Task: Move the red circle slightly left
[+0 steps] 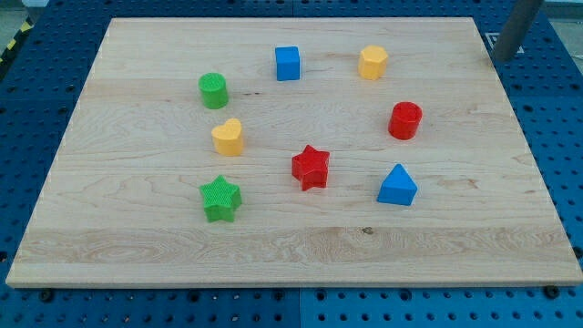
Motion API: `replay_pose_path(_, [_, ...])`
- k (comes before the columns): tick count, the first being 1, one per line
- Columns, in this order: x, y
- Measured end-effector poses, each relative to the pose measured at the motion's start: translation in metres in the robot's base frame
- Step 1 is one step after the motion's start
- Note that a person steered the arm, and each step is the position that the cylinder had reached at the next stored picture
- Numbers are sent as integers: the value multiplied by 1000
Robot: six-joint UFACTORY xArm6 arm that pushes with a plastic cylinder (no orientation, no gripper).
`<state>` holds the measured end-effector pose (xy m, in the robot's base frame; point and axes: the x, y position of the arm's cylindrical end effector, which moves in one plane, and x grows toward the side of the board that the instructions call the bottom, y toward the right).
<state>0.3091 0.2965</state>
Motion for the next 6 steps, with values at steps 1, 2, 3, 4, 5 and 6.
replay_pose_path(1, [4,-46])
replay_pose_path(2, [29,-49])
replay_pose_path(3, [81,-76])
replay_pose_path(4, [107,-102])
replay_pose_path(5, [107,-113])
replay_pose_path(6, [107,-141])
